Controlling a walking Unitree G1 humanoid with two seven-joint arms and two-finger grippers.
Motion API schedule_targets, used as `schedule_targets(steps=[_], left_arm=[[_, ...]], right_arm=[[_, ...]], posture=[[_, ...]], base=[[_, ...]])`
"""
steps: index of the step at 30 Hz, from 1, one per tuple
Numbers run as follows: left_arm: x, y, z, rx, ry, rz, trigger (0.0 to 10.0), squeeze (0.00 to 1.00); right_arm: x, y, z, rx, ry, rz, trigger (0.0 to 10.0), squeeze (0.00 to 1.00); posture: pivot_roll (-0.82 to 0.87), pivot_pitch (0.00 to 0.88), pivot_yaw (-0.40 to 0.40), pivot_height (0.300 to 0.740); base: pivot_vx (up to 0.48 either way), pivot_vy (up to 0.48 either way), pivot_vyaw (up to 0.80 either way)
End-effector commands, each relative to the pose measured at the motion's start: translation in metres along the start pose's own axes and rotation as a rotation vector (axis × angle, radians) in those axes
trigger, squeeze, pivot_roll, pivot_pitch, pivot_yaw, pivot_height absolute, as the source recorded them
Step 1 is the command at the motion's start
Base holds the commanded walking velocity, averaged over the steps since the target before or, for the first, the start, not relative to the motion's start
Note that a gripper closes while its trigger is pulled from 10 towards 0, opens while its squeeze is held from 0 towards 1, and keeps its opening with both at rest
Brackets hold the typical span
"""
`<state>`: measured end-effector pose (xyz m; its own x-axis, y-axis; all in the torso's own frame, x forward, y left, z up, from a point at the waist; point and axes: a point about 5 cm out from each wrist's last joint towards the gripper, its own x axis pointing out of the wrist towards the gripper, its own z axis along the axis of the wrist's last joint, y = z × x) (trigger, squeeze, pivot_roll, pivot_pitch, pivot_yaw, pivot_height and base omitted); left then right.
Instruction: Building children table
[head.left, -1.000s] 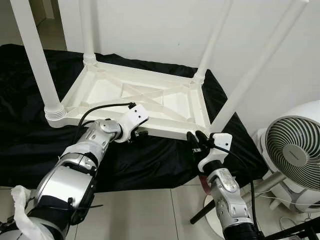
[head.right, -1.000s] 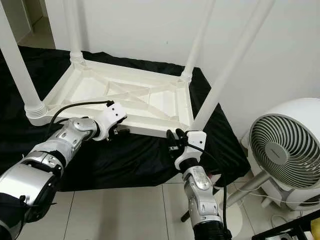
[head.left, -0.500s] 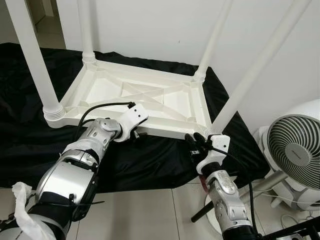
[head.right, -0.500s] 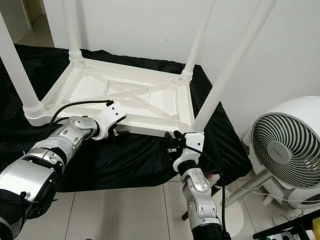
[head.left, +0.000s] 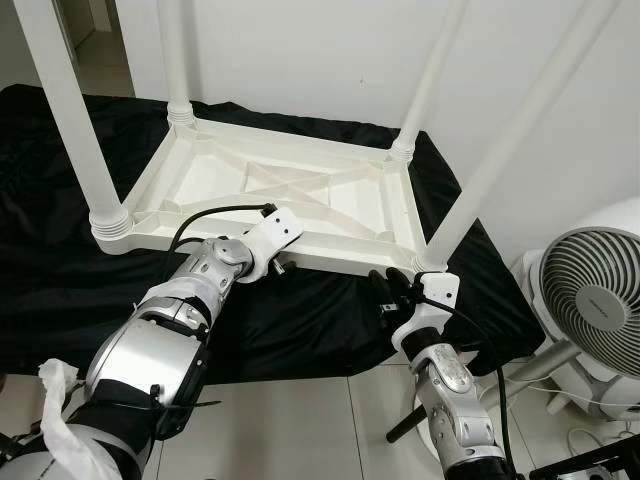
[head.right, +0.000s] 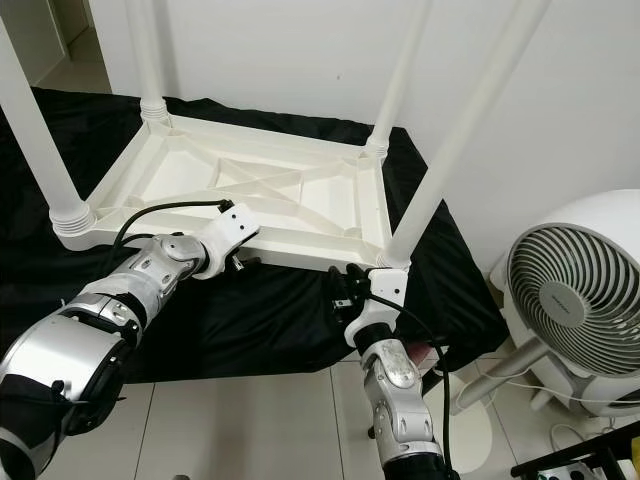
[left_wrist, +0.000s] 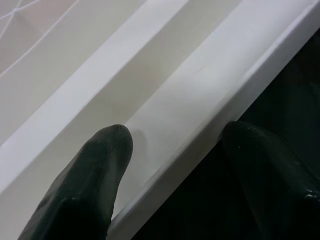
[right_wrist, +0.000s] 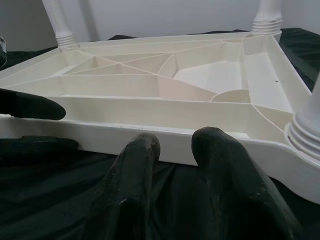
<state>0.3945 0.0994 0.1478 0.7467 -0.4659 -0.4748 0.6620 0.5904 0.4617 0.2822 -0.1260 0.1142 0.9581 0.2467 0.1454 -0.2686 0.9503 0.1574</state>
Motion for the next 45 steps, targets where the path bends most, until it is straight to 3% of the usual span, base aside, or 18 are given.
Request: schedule_targets(steps=[1,4,5,7,8,10,11,13,14,20,34,36,37,38,39,41,42,45], left_arm=[[0.003,-0.003,0.002,0.018,0.004,0.048,10.0,0.0],[0.003,-0.003,0.002,0.017,0.004,0.043,10.0,0.0],[0.004,-0.005,0.001,0.0,-0.002,0.028,8.5,0.0],[0.004,-0.005,0.001,-0.006,-0.005,0.022,8.5,0.0],[0.003,-0.005,0.001,-0.014,-0.007,0.012,4.0,0.0],[0.003,-0.005,0.0,-0.021,-0.009,0.003,2.8,0.0],[0.002,-0.005,-0.001,-0.016,-0.008,-0.006,0.2,0.0],[0.001,-0.004,-0.003,-0.022,-0.005,-0.022,1.3,0.0],[0.001,-0.005,-0.004,-0.013,-0.005,-0.034,0.0,0.0],[0.0,-0.005,-0.008,-0.009,-0.002,-0.059,1.2,0.0],[-0.001,-0.015,-0.031,-0.101,0.017,-0.017,1.1,0.0],[-0.001,-0.016,-0.032,-0.106,0.011,-0.003,1.6,0.0],[-0.001,-0.017,-0.031,-0.111,0.004,0.018,3.0,0.0],[-0.001,-0.017,-0.031,-0.111,0.004,0.018,3.0,0.0],[0.001,-0.019,-0.029,-0.11,-0.008,0.028,1.6,0.0],[0.003,-0.024,-0.023,-0.122,-0.047,0.028,2.0,0.0],[0.004,-0.028,-0.019,-0.131,-0.074,0.025,10.0,0.0],[0.006,-0.034,-0.014,-0.127,-0.1,0.016,10.0,0.0]], right_arm=[[-0.004,-0.001,-0.001,-0.01,0.014,-0.008,10.0,0.0],[-0.006,0.0,-0.002,-0.01,0.019,-0.01,10.0,0.0],[-0.011,0.001,-0.004,-0.008,0.028,-0.016,10.0,0.0],[-0.012,0.001,-0.005,-0.006,0.031,-0.02,10.0,0.0],[-0.013,0.001,-0.005,-0.006,0.034,-0.022,10.0,0.0],[-0.013,0.001,-0.006,-0.006,0.035,-0.023,10.0,0.0],[-0.014,0.002,-0.006,-0.005,0.037,-0.025,10.0,0.0],[-0.015,0.003,-0.006,-0.003,0.039,-0.027,10.0,0.0],[-0.016,0.003,-0.006,-0.002,0.041,-0.029,10.0,0.0],[-0.016,0.002,-0.008,-0.001,0.049,-0.037,10.0,0.0],[-0.019,0.001,-0.008,-0.005,0.054,-0.048,10.0,0.0],[-0.019,0.001,-0.008,-0.005,0.055,-0.05,10.0,0.0],[-0.019,0.001,-0.008,-0.005,0.055,-0.051,10.0,0.0],[-0.019,0.001,-0.008,-0.005,0.055,-0.051,10.0,0.0],[-0.018,0.001,-0.008,-0.004,0.056,-0.052,10.0,0.0],[-0.018,0.001,-0.008,-0.004,0.057,-0.05,10.0,0.0],[-0.017,0.002,-0.008,-0.004,0.058,-0.049,10.0,0.0],[-0.016,0.003,-0.008,-0.002,0.058,-0.046,10.0,0.0]], posture=[[0.0,0.021,-0.08,0.74],[0.0,0.027,-0.077,0.74],[0.0,0.041,-0.071,0.74],[0.0,0.041,-0.071,0.74],[0.0,0.043,-0.07,0.74],[0.0,0.043,-0.07,0.74],[-0.01,0.049,-0.065,0.74],[0.0,0.052,-0.063,0.74],[0.0,0.05,-0.063,0.74],[0.0,0.051,-0.063,0.74],[-0.01,0.049,-0.061,0.74],[-0.01,0.05,-0.062,0.74],[0.0,0.051,-0.062,0.74],[0.0,0.051,-0.062,0.74],[0.0,0.05,-0.063,0.74],[0.0,0.052,-0.067,0.74],[0.01,0.053,-0.069,0.74],[0.01,0.053,-0.074,0.74]], base=[[0.0,0.0,0.0],[0.0,0.0,0.0],[0.0,0.0,0.0],[0.0,0.0,0.0],[0.0,0.0,0.0],[0.0,0.0,0.0],[0.0,0.0,0.0],[0.0,0.0,0.0],[0.0,0.0,0.0],[0.0,0.0,0.0],[0.0,0.0,0.0],[0.0,0.0,0.0],[0.0,0.0,0.0],[0.0,0.0,0.0],[0.0,0.0,0.0],[0.0,0.0,0.0],[0.0,0.0,0.0],[0.0,0.0,0.0]])
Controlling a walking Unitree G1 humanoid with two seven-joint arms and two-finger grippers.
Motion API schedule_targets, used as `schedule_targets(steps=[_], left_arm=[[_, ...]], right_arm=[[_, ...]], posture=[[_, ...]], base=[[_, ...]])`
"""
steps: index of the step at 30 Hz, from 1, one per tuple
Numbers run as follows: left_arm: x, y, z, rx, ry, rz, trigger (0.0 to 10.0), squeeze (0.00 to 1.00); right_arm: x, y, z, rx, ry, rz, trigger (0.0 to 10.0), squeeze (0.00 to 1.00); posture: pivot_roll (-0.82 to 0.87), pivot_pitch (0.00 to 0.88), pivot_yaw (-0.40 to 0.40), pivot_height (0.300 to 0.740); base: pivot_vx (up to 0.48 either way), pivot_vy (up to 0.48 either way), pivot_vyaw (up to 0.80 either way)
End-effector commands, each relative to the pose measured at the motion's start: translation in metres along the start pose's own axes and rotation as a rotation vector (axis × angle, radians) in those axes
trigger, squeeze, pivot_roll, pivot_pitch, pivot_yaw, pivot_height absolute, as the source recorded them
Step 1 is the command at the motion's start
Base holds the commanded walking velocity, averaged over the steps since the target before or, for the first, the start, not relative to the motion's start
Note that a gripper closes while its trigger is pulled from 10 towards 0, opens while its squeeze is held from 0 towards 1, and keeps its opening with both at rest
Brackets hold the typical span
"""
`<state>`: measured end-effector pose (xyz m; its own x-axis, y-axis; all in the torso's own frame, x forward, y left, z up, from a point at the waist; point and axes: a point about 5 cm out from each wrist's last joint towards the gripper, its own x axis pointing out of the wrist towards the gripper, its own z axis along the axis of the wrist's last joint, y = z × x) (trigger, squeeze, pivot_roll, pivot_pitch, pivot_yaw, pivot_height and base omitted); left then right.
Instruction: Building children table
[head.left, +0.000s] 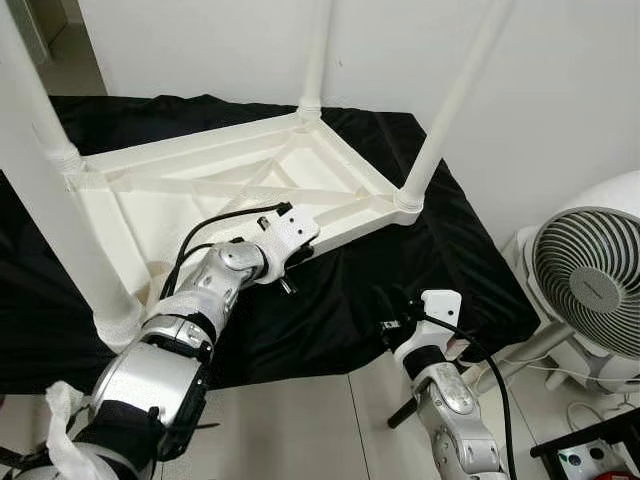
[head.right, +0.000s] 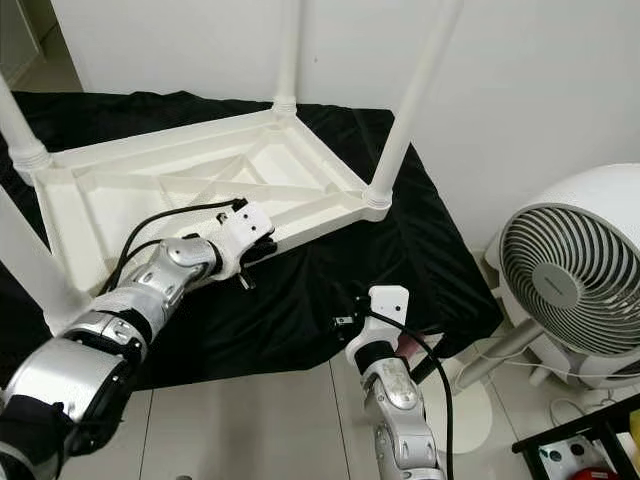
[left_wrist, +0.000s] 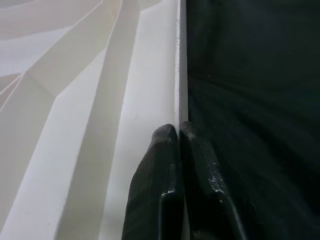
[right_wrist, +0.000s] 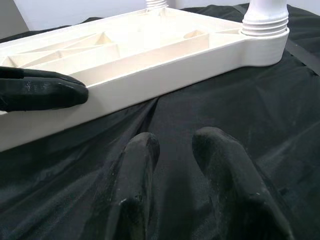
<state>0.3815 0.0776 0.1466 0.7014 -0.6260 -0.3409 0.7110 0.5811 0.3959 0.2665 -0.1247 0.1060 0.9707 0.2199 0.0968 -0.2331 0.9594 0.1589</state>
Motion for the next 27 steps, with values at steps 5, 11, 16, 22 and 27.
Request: schedule_targets(steps=[5,11,16,22,27], left_arm=[[0.007,-0.026,-0.018,-0.046,0.033,0.064,10.0,0.0],[0.006,-0.027,-0.014,-0.089,-0.003,0.064,10.0,1.0],[0.003,-0.026,-0.004,-0.09,-0.087,0.073,10.0,0.25],[-0.012,-0.032,0.011,-0.054,-0.256,0.024,10.0,0.0],[-0.025,-0.036,0.01,-0.08,-0.305,0.011,10.0,0.0]], right_arm=[[0.002,0.0,-0.001,0.002,0.015,0.0,10.0,0.0],[0.004,0.0,-0.001,0.0,0.013,0.003,10.0,0.0],[0.005,-0.001,0.0,-0.002,0.012,0.004,10.0,0.0],[0.007,-0.001,0.0,0.0,0.009,0.008,10.0,0.0],[0.01,-0.002,0.0,0.0,0.009,0.011,10.0,0.0]], posture=[[0.02,0.054,-0.08,0.74],[0.02,0.051,-0.086,0.74],[0.03,0.049,-0.093,0.74],[0.04,0.048,-0.102,0.74],[0.06,0.049,-0.114,0.74]], base=[[0.0,0.0,0.0],[0.0,0.0,0.0],[0.0,0.0,0.0],[0.0,0.0,0.0],[0.0,0.0,0.0]])
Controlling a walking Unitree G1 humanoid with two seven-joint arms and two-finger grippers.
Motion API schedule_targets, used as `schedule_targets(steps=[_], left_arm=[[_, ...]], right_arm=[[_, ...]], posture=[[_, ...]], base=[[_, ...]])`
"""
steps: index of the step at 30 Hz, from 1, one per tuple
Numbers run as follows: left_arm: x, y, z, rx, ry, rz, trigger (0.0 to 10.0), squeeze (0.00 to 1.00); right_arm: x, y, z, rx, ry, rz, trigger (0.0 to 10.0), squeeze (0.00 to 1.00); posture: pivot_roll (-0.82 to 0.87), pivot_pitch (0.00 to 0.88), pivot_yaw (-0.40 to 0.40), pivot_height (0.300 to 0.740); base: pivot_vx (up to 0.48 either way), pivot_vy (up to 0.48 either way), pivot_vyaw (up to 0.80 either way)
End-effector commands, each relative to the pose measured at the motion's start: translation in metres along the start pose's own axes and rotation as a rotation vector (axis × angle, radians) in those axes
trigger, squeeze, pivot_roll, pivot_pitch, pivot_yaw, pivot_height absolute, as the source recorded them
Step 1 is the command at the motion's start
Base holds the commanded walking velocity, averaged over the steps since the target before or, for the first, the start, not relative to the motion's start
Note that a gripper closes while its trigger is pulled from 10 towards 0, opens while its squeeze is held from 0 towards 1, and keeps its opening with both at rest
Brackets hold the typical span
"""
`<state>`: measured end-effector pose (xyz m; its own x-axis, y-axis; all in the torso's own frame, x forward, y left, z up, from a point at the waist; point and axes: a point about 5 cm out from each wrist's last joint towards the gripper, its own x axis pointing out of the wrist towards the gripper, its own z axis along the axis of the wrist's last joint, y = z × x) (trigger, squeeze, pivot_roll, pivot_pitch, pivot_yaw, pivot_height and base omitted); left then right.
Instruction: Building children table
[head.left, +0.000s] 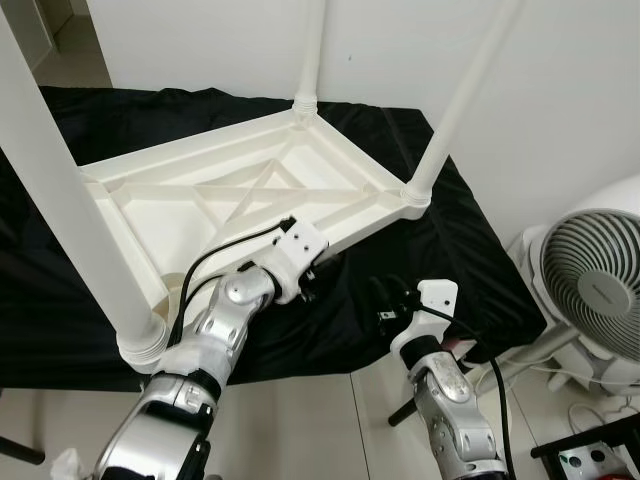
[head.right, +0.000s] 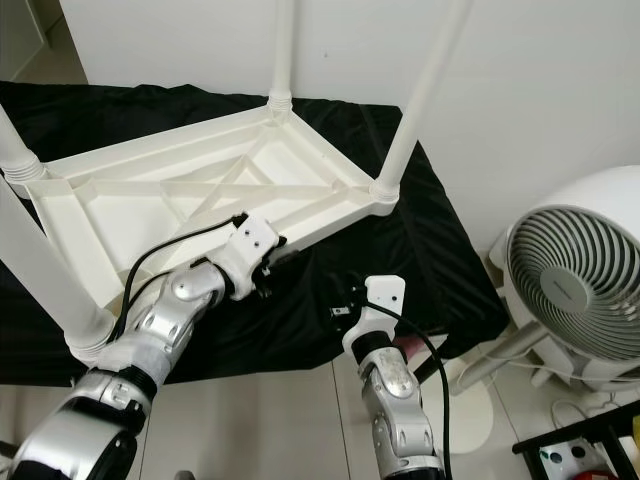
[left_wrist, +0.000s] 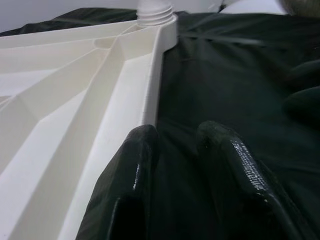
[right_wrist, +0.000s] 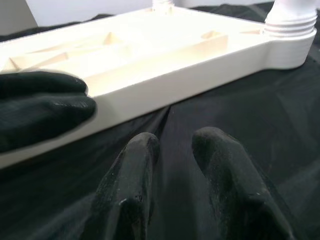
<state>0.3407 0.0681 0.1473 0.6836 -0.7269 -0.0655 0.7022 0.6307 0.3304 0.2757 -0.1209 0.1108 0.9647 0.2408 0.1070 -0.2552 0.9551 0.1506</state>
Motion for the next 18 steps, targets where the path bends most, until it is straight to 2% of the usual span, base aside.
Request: schedule_targets(steps=[1,2,6,8,9,12,16,18], left_arm=[[-0.007,-0.002,0.002,-0.003,-0.02,-0.009,10.0,0.0],[-0.015,-0.003,0.001,-0.009,-0.023,0.004,10.0,0.0],[-0.026,-0.002,-0.002,-0.013,-0.006,0.033,10.0,0.0],[-0.039,0.006,-0.007,-0.012,0.033,0.102,10.0,0.0],[-0.039,0.006,-0.007,-0.012,0.033,0.102,10.0,0.0],[-0.058,0.017,-0.013,0.006,0.082,0.17,10.0,0.0],[-0.062,0.019,-0.015,0.018,0.096,0.179,10.0,0.0],[-0.078,0.032,-0.02,0.029,0.142,0.249,10.0,0.0]], right_arm=[[0.001,-0.004,-0.003,0.005,0.016,-0.01,10.0,0.0],[0.003,-0.004,-0.003,0.005,0.015,-0.005,10.0,0.0],[0.006,-0.004,-0.002,0.005,0.014,0.003,10.0,0.0],[0.009,-0.004,-0.001,0.004,0.014,0.017,10.0,0.0],[0.009,-0.004,-0.001,0.004,0.014,0.017,10.0,0.0],[0.011,-0.002,-0.001,0.004,0.017,0.038,10.0,0.0],[0.012,-0.002,-0.001,0.004,0.018,0.041,10.0,0.0],[0.013,-0.001,-0.002,0.004,0.02,0.049,10.0,0.0]], posture=[[0.07,0.049,-0.118,0.74],[0.08,0.049,-0.126,0.74],[0.08,0.049,-0.133,0.74],[0.1,0.049,-0.149,0.74],[0.1,0.049,-0.149,0.74],[0.11,0.052,-0.161,0.74],[0.11,0.052,-0.161,0.74],[0.12,0.053,-0.169,0.74]], base=[[0.0,0.0,0.0],[0.0,0.0,0.0],[0.0,0.0,0.0],[0.0,0.0,0.0],[0.0,0.0,0.0],[0.0,0.0,0.0],[0.0,0.0,0.0],[0.0,0.0,0.0]])
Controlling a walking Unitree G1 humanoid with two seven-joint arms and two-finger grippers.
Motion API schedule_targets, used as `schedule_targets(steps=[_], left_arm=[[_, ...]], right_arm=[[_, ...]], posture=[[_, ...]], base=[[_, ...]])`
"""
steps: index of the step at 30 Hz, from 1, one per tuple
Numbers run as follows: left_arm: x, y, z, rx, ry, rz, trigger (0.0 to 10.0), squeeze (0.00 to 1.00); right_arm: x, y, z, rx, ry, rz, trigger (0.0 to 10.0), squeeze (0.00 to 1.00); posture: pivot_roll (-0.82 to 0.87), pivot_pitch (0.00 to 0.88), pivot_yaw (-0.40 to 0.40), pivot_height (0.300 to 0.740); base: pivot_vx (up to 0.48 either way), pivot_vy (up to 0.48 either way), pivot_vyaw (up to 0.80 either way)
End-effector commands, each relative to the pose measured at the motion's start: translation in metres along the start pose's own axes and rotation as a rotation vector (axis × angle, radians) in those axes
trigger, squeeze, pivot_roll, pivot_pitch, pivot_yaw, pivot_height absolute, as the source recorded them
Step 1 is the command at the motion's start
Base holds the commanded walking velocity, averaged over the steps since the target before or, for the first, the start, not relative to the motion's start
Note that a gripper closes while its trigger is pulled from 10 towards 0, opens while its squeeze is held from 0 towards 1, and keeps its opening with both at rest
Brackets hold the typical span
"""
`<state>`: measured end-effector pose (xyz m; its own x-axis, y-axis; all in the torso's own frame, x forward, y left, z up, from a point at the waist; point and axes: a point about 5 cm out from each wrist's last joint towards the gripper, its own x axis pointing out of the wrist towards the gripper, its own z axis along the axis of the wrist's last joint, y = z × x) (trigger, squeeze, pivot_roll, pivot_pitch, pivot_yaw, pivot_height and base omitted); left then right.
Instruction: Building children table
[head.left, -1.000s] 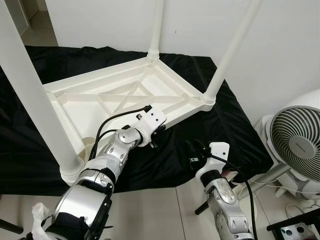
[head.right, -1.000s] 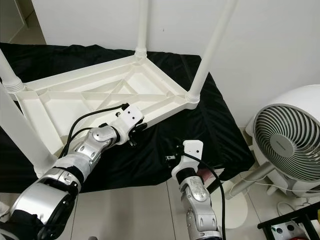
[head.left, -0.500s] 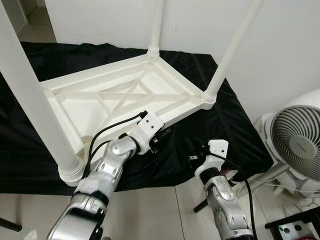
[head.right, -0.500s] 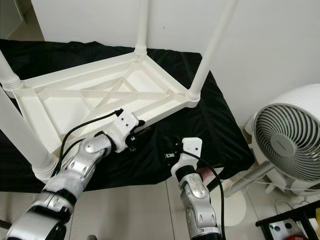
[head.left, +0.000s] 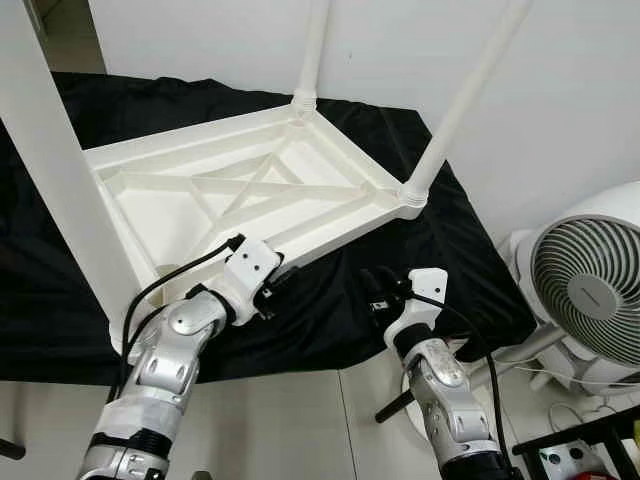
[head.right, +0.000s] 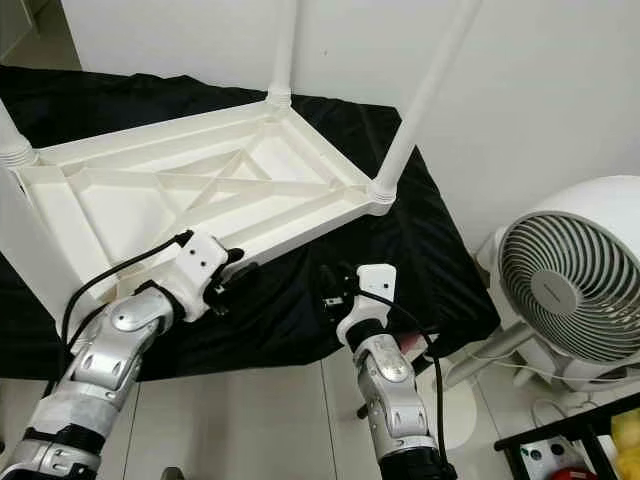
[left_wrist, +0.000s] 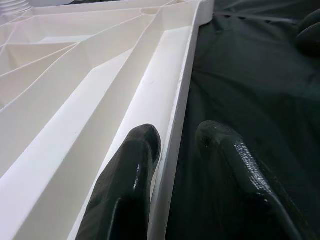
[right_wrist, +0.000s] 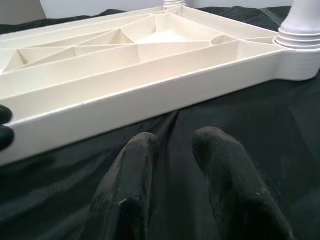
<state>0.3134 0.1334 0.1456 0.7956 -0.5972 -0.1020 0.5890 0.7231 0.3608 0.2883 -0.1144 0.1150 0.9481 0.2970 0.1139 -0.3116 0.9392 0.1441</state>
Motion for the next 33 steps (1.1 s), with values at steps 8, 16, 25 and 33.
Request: schedule_targets(steps=[8,16,25,33], left_arm=[[-0.022,0.019,-0.01,0.081,0.113,0.088,10.0,0.0],[-0.013,0.016,-0.014,0.151,0.17,0.055,10.0,0.0],[0.009,0.01,-0.004,0.154,0.14,0.045,0.4,0.0],[0.043,-0.008,0.014,0.194,0.072,-0.038,1.8,0.0]], right_arm=[[0.0,-0.003,-0.004,0.004,0.02,0.001,10.0,0.0],[0.0,-0.003,-0.005,0.002,0.019,0.001,10.0,0.0],[0.0,-0.005,-0.005,-0.001,0.014,-0.011,10.0,0.0],[0.003,-0.003,-0.003,0.001,0.01,-0.004,10.0,0.0]], posture=[[0.13,0.046,-0.17,0.74],[0.11,0.036,-0.157,0.74],[0.1,0.028,-0.155,0.74],[0.1,0.036,-0.159,0.74]], base=[[0.0,0.0,0.0],[0.0,0.0,0.0],[0.0,0.0,0.0],[0.0,0.0,0.0]])
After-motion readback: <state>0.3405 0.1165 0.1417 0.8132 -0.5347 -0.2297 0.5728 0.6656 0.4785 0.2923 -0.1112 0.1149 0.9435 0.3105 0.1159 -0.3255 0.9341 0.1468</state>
